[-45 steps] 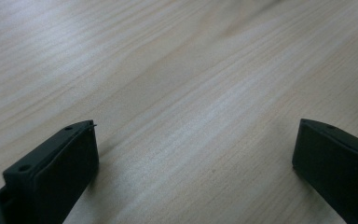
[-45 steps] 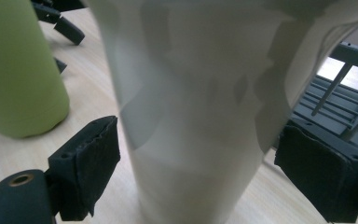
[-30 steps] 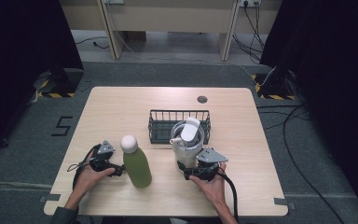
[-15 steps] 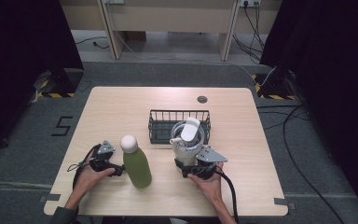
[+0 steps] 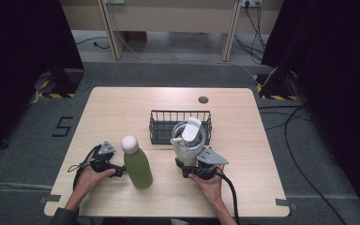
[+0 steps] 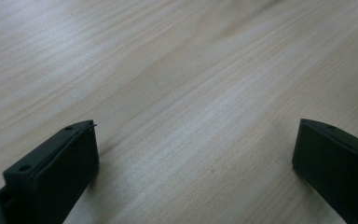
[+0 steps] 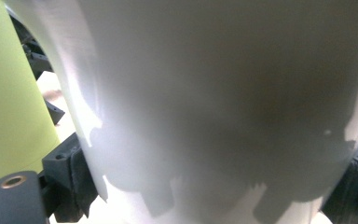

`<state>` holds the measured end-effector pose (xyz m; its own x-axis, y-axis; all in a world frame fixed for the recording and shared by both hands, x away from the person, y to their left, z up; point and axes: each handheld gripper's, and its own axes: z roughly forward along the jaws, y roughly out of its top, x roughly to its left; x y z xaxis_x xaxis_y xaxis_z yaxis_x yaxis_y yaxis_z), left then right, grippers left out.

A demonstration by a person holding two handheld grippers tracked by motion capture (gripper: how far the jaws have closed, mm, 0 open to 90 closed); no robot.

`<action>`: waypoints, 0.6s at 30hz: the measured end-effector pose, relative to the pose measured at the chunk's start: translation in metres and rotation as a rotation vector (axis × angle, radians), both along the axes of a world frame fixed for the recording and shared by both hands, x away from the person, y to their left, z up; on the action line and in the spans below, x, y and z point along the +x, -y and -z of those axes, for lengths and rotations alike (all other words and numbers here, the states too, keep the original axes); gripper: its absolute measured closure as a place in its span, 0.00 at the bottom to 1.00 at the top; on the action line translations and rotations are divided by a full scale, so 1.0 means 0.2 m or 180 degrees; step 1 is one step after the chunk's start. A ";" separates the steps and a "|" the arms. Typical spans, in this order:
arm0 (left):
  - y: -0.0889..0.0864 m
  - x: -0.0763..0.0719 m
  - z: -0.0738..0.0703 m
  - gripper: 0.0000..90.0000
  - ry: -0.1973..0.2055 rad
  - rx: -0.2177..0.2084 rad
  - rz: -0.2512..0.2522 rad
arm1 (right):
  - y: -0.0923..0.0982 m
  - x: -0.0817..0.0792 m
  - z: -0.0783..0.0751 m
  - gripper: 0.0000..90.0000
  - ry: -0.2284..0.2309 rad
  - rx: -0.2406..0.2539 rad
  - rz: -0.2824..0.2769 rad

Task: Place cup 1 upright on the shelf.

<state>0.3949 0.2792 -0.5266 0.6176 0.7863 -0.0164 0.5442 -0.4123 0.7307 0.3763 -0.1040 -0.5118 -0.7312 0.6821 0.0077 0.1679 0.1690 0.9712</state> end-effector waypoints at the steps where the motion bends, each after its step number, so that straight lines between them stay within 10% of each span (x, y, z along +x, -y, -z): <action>1: 0.00 0.00 0.00 0.00 0.0000 0.0000 0.0000 | 0.00 0.00 0.00 0.13 -0.0019 0.0005 0.0005; 18: 0.00 0.00 0.00 0.00 -0.0001 -0.0001 0.0001 | 0.05 0.02 -0.18 0.13 0.0114 -0.0017 0.0137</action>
<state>0.3949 0.2792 -0.5266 0.6179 0.7861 -0.0168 0.5442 -0.4121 0.7307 0.3797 -0.1143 -0.4761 -0.7011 0.7128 -0.0217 0.1401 0.1675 0.9759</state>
